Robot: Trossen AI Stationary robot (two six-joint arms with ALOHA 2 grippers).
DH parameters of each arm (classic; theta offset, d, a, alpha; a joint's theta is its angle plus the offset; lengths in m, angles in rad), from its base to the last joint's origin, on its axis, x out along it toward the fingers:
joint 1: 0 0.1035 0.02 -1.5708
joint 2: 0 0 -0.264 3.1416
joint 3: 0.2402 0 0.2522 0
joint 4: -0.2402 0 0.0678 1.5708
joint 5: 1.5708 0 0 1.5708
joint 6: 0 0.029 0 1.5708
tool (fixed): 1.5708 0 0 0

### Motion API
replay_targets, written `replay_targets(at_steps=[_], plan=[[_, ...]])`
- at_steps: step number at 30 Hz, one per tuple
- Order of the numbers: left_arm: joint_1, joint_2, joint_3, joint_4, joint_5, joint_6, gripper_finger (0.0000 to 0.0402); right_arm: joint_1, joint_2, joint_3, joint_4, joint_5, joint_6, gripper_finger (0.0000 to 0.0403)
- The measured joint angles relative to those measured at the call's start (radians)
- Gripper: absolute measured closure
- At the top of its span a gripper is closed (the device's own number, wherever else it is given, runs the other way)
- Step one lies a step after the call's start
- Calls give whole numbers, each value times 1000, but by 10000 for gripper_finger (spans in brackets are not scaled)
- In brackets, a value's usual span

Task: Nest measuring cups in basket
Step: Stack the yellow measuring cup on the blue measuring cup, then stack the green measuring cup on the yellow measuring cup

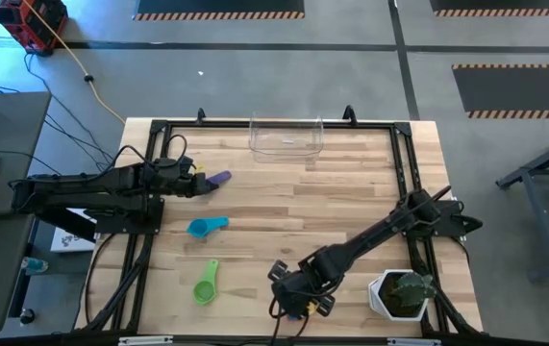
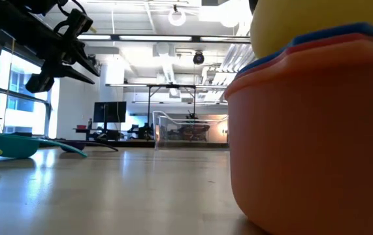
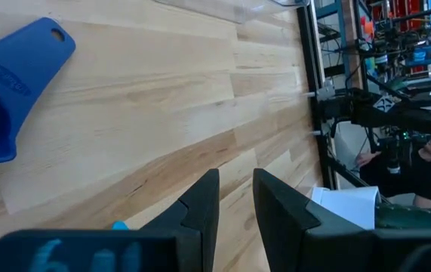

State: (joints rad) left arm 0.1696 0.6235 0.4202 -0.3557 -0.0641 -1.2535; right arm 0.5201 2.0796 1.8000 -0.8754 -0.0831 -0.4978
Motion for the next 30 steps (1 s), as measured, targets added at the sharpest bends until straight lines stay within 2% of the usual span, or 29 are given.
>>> replay_targets(at_steps=[11, 16, 26, 30], plan=[[0, 0, 0, -27, 1, 0, 328, 0, 0, 0, 20, 4, 3, 348], [0, 0, 0, -32, 1, 0, 328, -3, 0, 0, 20, 67, 14, 344], [-1, 0, 0, -29, 54, 158, 328, -49, -7, 0, 20, 163, 258, 344], [-1, 0, 0, -21, 126, 190, 328, -62, -10, 0, 19, 229, 388, 344]])
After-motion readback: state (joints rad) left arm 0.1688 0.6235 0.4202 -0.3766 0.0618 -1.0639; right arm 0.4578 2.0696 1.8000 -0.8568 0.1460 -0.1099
